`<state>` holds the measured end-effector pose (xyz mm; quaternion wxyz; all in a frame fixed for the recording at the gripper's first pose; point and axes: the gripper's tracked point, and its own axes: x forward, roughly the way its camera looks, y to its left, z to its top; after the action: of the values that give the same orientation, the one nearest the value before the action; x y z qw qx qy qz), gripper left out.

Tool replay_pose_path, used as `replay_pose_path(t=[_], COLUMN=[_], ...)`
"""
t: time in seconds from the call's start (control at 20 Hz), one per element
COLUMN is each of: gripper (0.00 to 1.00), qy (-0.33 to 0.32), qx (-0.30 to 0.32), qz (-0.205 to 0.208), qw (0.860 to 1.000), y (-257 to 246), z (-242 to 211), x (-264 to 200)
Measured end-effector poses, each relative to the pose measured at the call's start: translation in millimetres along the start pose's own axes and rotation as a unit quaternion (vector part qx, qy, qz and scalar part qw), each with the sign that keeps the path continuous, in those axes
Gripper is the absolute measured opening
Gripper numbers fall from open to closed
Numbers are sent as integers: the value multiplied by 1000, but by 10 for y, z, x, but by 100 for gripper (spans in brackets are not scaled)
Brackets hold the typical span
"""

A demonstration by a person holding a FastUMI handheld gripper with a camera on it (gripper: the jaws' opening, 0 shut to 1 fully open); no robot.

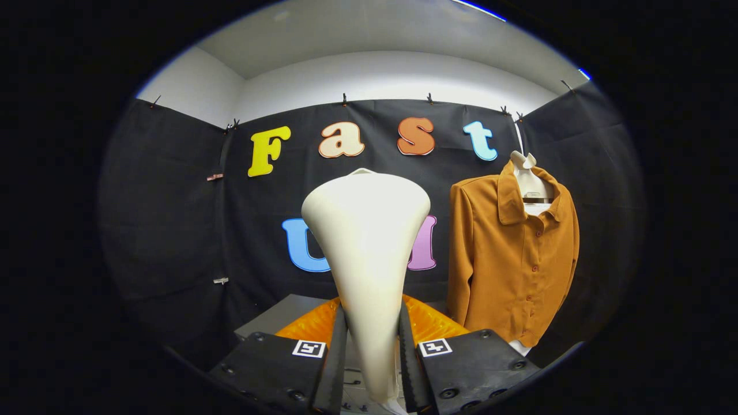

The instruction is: Iron the clothes twice with a garment steamer, once on the left side and once on the right side.

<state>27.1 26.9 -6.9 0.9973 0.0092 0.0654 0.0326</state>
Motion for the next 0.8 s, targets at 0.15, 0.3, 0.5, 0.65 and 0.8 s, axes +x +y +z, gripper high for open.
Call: replay_pose_path(t=[0.15, 0.3, 0.5, 0.65, 0.8], gripper=[44, 44, 44, 44, 44], qy=[2, 0, -1, -2, -4], qx=[1, -9, -9, -8, -14], qz=[1, -2, -4, -8, -9], qw=[1000, 1000, 1000, 1000, 1000], y=[0, 4, 6, -10, 3], z=[-1, 8, 18, 25, 27], x=[-6, -2, -7, -11, -19])
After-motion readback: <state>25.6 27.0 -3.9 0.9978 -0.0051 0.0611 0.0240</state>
